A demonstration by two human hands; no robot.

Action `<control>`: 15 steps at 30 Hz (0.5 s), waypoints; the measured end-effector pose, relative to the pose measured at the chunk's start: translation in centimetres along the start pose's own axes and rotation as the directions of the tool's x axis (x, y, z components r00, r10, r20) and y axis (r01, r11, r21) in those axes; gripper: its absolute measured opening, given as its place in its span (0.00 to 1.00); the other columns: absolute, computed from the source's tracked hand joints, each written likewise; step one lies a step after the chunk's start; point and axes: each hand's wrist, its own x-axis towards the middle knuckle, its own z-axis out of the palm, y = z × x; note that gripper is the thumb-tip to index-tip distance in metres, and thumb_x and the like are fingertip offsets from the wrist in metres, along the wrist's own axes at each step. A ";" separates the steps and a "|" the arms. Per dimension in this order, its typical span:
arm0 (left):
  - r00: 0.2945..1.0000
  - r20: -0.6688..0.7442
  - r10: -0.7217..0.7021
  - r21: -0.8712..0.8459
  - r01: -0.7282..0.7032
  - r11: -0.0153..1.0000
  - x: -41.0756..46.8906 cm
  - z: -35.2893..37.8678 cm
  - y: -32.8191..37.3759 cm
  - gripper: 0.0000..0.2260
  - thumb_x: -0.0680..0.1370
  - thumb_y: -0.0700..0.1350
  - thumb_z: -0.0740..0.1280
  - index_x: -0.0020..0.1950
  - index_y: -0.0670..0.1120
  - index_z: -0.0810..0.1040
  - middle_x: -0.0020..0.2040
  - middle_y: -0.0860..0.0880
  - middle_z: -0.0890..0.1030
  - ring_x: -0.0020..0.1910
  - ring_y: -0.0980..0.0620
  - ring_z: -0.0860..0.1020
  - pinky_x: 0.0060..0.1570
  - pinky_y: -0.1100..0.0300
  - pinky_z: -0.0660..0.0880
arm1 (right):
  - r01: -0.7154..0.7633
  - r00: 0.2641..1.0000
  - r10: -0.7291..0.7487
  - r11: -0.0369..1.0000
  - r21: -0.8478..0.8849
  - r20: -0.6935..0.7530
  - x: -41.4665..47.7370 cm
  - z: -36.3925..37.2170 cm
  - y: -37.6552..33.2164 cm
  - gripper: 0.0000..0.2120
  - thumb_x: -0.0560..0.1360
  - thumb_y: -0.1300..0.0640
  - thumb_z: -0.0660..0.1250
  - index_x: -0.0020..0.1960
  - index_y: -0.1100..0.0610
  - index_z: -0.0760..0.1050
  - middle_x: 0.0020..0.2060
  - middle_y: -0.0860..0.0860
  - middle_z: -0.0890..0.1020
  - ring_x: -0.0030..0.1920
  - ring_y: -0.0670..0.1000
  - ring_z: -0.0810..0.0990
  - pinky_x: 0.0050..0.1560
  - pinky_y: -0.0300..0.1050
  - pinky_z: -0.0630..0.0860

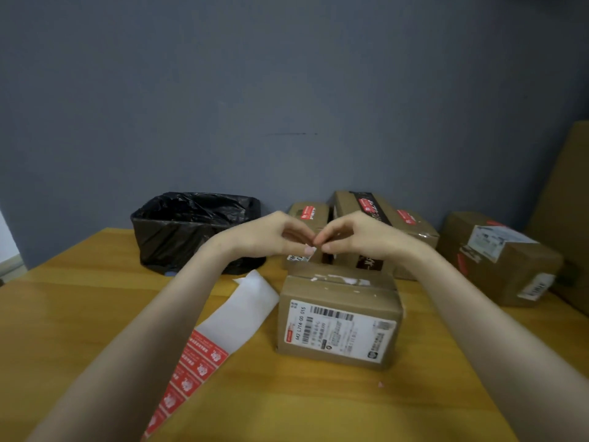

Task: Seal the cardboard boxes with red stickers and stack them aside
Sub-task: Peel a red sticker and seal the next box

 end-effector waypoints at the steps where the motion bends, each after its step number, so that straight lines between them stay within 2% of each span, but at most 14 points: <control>1: 1.000 0.023 -0.010 0.013 0.010 1.000 0.1 0.7 0.3 0.16 0.74 0.44 0.70 0.61 0.44 0.78 0.57 0.51 0.81 0.56 0.58 0.78 0.59 0.64 0.73 | -0.026 0.999 0.027 0.999 -0.019 0.023 -0.8 0.0 0.4 0.08 0.72 0.58 0.70 0.52 0.54 0.81 0.49 0.48 0.83 0.51 0.44 0.79 0.55 0.36 0.73; 4: 0.992 0.108 -0.064 0.088 0.054 0.995 0.4 2.5 0.7 0.20 0.74 0.49 0.70 0.65 0.48 0.75 0.59 0.55 0.79 0.58 0.61 0.75 0.60 0.66 0.71 | -0.092 0.993 0.097 0.993 -0.073 0.065 -2.6 0.3 1.6 0.14 0.70 0.52 0.72 0.55 0.53 0.79 0.51 0.47 0.82 0.53 0.44 0.79 0.56 0.37 0.74; 7: 0.983 0.146 -0.113 0.179 0.086 0.980 0.5 3.6 0.7 0.20 0.75 0.53 0.68 0.65 0.50 0.74 0.60 0.56 0.77 0.58 0.61 0.74 0.60 0.63 0.71 | -0.141 0.983 0.154 0.981 -0.132 0.099 -4.2 0.7 2.1 0.26 0.67 0.42 0.72 0.62 0.49 0.74 0.56 0.43 0.77 0.58 0.43 0.75 0.56 0.37 0.71; 9: 0.985 0.105 -0.137 0.207 0.113 0.972 0.3 4.0 0.7 0.18 0.77 0.54 0.64 0.65 0.48 0.74 0.60 0.54 0.78 0.58 0.59 0.75 0.60 0.60 0.72 | -0.167 0.975 0.189 0.971 -0.171 0.119 -4.9 1.0 2.1 0.34 0.66 0.38 0.71 0.68 0.48 0.69 0.61 0.43 0.74 0.61 0.44 0.72 0.59 0.40 0.70; 11: 0.986 0.015 -0.166 0.156 0.162 0.974 -0.3 3.8 0.8 0.15 0.79 0.53 0.60 0.60 0.47 0.76 0.56 0.52 0.79 0.54 0.58 0.76 0.55 0.62 0.72 | -0.194 0.968 0.218 0.965 -0.175 0.126 -5.3 1.2 1.9 0.40 0.65 0.37 0.70 0.72 0.49 0.63 0.66 0.46 0.72 0.63 0.46 0.71 0.63 0.43 0.70; 13: 0.961 -0.116 -0.252 0.125 0.266 0.956 -1.3 3.0 0.5 0.17 0.80 0.56 0.57 0.56 0.46 0.78 0.53 0.51 0.80 0.52 0.55 0.77 0.54 0.61 0.72 | -0.215 0.962 0.240 0.959 -0.186 0.128 -5.5 1.3 1.6 0.41 0.66 0.36 0.68 0.74 0.50 0.60 0.68 0.48 0.70 0.66 0.48 0.70 0.65 0.45 0.68; 15: 0.911 -0.136 -0.389 0.245 0.412 0.878 -2.9 1.8 -0.5 0.18 0.79 0.56 0.58 0.54 0.44 0.79 0.51 0.48 0.81 0.51 0.51 0.78 0.54 0.56 0.73 | -0.223 0.956 0.256 0.951 -0.214 0.142 -5.5 1.3 1.4 0.40 0.68 0.37 0.67 0.75 0.49 0.58 0.70 0.48 0.68 0.67 0.49 0.69 0.64 0.44 0.66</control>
